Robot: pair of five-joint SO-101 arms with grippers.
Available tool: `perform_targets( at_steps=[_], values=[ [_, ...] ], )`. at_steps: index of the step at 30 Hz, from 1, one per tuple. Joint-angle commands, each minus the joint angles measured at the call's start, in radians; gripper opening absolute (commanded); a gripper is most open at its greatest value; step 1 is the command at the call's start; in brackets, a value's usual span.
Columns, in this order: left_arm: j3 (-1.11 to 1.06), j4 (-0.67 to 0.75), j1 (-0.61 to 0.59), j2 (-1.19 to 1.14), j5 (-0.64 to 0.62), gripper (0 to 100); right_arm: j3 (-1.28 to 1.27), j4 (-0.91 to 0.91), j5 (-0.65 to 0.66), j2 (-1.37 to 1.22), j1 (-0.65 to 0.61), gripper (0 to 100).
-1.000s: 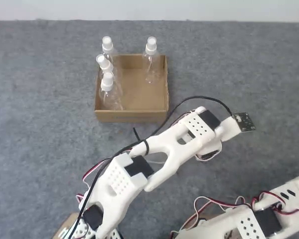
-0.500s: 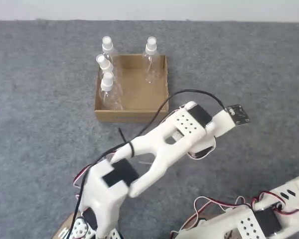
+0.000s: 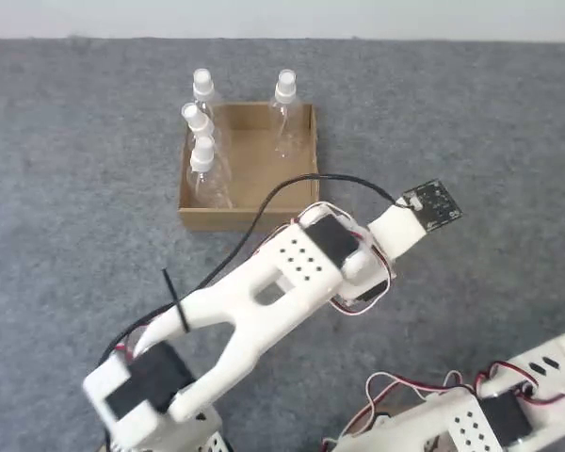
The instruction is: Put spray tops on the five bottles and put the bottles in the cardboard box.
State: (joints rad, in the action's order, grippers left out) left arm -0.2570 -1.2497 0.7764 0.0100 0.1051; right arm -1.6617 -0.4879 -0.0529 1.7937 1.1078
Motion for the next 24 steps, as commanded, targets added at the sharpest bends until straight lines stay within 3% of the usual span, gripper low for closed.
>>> perform_targets(
  at_steps=[1,10,18,24],
  values=[
    [-0.018,0.032,-0.021,0.189,-0.025,1,-0.018,0.030,0.021,0.024,-0.120,0.7],
    [-0.022,0.037,-0.181,0.440,-0.028,1,0.064,0.021,0.009,0.024,-0.325,0.7],
    [-0.024,0.035,-0.296,0.598,-0.117,1,0.140,0.019,-0.060,0.022,-0.547,0.7],
    [-0.021,0.037,-0.370,0.729,-0.115,1,0.203,0.018,-0.057,0.022,-0.598,0.7]
  ],
)
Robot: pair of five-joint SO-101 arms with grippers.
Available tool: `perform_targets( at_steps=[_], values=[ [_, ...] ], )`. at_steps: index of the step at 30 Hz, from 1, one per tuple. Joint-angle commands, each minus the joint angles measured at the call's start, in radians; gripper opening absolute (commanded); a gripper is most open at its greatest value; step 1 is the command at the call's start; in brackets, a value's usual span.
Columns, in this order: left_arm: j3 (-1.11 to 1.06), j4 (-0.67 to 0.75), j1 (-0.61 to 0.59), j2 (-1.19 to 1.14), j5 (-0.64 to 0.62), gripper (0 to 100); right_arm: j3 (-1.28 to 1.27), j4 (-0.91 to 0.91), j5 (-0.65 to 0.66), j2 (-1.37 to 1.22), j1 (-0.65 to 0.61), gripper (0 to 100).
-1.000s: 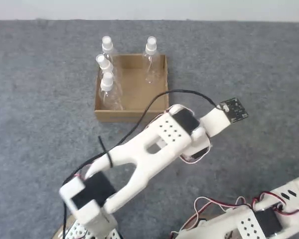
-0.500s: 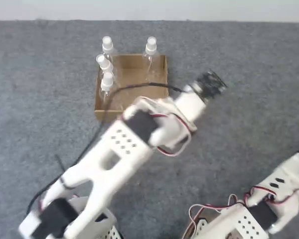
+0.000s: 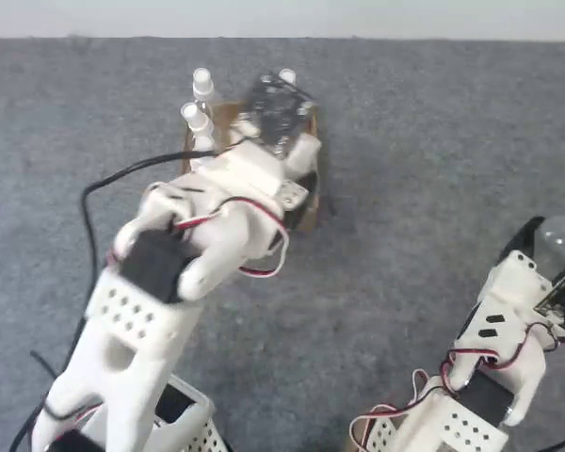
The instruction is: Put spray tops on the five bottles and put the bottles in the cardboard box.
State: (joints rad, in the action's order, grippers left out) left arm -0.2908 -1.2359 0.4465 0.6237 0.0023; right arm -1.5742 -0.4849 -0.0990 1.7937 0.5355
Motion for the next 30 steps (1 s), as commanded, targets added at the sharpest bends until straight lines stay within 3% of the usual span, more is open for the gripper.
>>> perform_targets(
  at_steps=[1,13,18,25,30],
  values=[
    [0.012,0.023,-0.054,0.140,-0.012,1,0.130,0.015,-0.009,0.022,-0.035,0.7],
    [0.008,0.012,-0.181,0.324,-0.015,1,0.365,-0.183,-0.009,0.022,-0.297,0.7],
    [0.010,-0.055,-0.190,0.408,-0.015,1,0.404,-0.220,-0.003,0.022,-0.415,0.7],
    [0.008,-0.126,-0.192,0.545,-0.021,1,0.404,-0.223,0.095,0.022,-0.587,0.7],
    [-0.013,-0.118,-0.193,0.592,-0.169,1,0.404,-0.229,0.100,0.022,-0.694,0.7]
  ],
)
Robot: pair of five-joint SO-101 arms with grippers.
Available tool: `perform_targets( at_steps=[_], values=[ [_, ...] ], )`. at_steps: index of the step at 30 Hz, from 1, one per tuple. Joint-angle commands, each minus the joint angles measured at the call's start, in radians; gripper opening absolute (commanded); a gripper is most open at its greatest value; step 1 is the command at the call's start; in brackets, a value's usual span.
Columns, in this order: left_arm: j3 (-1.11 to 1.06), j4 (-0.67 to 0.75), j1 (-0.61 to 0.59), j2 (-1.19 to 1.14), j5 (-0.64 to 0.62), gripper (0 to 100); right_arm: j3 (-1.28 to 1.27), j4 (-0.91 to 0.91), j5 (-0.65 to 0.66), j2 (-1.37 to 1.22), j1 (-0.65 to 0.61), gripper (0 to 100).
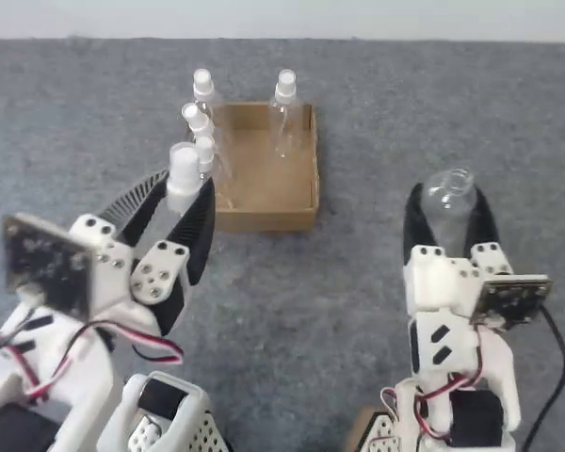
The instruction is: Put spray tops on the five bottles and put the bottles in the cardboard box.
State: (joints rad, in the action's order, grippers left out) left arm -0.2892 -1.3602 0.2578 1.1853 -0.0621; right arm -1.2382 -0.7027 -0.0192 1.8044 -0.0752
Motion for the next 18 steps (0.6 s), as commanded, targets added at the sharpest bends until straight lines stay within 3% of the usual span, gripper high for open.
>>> perform_targets(
  at_steps=[1,10,18],
  values=[
    [-0.022,0.008,-0.005,0.038,-0.124,1,0.068,-0.015,0.020,0.013,-0.104,0.7],
    [-0.200,0.169,-0.006,0.192,-0.152,1,0.069,-0.021,0.021,0.013,-0.214,0.7],
    [-0.524,0.414,-0.008,0.500,-0.153,1,0.069,-0.122,0.021,0.013,-0.269,0.6]
  ],
)
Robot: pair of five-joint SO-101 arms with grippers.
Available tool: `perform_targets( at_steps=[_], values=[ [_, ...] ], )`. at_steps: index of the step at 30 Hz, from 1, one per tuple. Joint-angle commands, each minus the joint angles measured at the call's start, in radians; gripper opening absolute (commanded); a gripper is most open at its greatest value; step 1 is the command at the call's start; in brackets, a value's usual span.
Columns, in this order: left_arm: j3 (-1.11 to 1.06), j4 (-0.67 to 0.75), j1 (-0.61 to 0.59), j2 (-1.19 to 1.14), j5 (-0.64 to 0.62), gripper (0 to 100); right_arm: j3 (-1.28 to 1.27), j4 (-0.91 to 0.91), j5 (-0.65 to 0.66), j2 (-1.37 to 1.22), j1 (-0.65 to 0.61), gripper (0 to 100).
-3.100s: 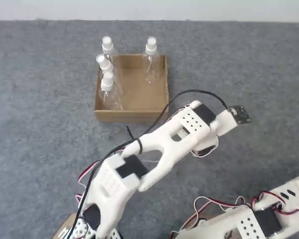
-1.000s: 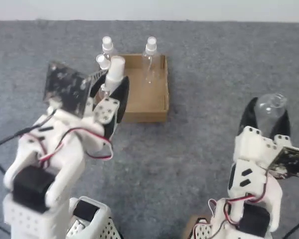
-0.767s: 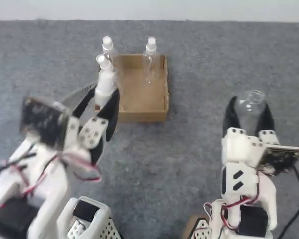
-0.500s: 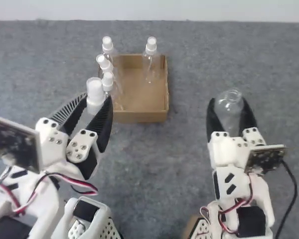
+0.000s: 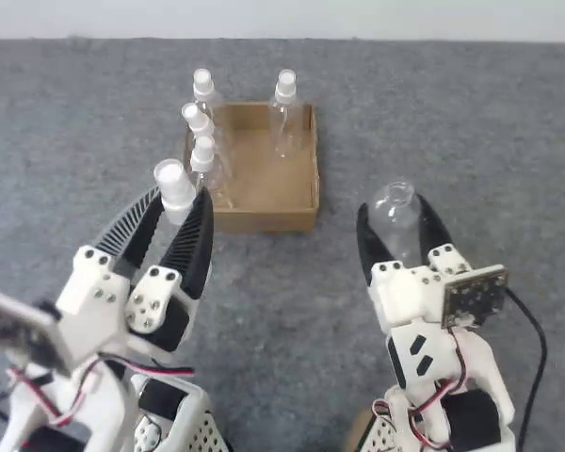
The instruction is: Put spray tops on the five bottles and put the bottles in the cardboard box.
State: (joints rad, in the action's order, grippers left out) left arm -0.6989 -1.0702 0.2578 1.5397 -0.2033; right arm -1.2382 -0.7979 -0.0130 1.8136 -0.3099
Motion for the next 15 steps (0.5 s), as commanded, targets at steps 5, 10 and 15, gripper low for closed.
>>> perform_targets(
  at_steps=[5,10,15],
  values=[
    [-0.229,0.215,-0.008,0.296,-0.037,1,0.064,-0.033,0.015,0.004,-0.088,0.6],
    [-0.228,0.215,-0.037,0.276,-0.203,1,0.061,-0.035,0.015,0.004,-0.168,0.6],
    [-0.223,0.219,-0.081,0.276,-0.331,1,0.035,-0.028,0.103,0.002,-0.259,0.6]
  ],
)
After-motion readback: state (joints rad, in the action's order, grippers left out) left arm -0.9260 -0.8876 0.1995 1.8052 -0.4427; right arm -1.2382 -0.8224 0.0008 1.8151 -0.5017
